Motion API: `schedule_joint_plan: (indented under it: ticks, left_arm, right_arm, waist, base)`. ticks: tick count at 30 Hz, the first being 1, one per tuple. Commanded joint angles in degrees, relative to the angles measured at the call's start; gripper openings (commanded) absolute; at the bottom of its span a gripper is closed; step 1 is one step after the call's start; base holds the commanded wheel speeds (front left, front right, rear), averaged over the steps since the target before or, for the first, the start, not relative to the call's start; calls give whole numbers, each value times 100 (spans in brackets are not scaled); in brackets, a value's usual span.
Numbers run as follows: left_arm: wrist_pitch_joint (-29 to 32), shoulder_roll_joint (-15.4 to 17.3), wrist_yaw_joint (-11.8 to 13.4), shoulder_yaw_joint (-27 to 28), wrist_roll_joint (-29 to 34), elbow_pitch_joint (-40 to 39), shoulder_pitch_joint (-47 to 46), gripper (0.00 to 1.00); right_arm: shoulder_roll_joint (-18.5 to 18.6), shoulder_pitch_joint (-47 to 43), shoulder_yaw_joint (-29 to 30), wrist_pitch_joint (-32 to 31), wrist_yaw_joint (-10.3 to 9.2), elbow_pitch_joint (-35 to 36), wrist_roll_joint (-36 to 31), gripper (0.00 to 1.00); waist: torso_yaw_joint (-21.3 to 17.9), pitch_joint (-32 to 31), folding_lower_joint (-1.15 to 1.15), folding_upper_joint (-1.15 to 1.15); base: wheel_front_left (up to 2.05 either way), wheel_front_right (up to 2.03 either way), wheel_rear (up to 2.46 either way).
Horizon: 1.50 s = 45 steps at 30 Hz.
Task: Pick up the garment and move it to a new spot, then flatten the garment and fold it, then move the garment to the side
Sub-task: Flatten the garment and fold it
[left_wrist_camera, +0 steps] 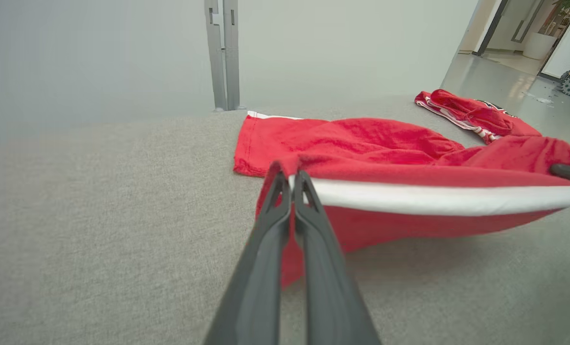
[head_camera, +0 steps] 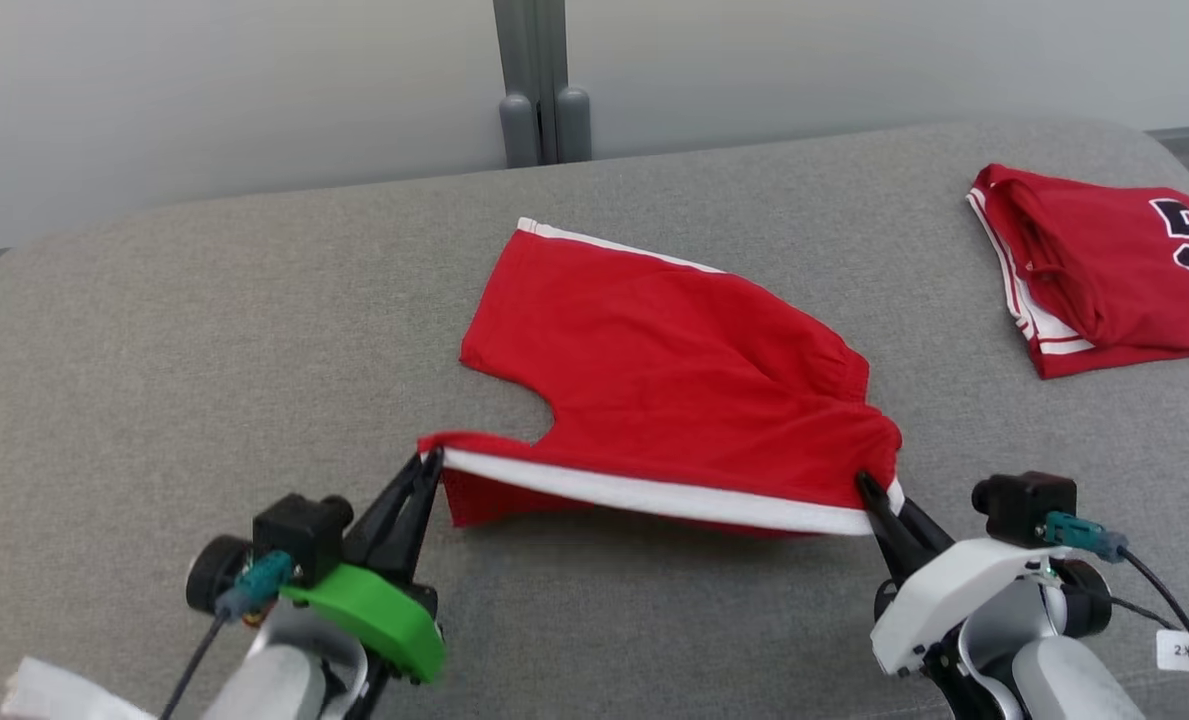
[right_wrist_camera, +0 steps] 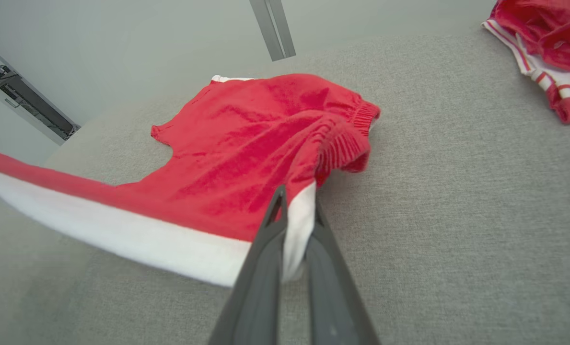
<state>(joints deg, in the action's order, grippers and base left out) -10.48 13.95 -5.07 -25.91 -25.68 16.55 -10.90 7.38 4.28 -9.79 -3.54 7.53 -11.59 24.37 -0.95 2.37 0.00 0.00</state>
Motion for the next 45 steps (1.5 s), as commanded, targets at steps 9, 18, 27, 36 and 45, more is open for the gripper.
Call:
schedule_joint_plan:
  ticks: [9,18,27,36,45]
  left_arm:
    - [185,425,-231,-173,-3,742,-2130,0]
    - [338,725,-237,-1118,-565,1718,-3878,0]
    - [68,869,-234,-2020,-1348,2933,-5163,0]
    - [-348,815,-235,-2664,-1832,3502,-5629,100]
    - [-477,1206,-235,-2945,-2225,3402,-5513,100]
  right_arm:
    - [-240,1218,-38,-347,-10,-167,-164,0]
    - [-428,2563,16,-84,-10,-1035,-185,0]
    - [-430,3664,-269,480,-11,-2152,261,0]
    - [-437,4132,-786,1430,-10,-2824,576,100]
    - [-427,3284,-659,1859,-10,-2146,207,100]
  waist:
    - [-566,946,0,0]
    - [-905,1668,0,0]
    - [-1104,2190,0,0]
    - [-1099,2223,0,0]
    - [-1118,1831,0,0]
  base:
    - [0,0,0]
    - [0,0,0]
    - [0,0,0]
    - [0,0,0]
    - [0,0,0]
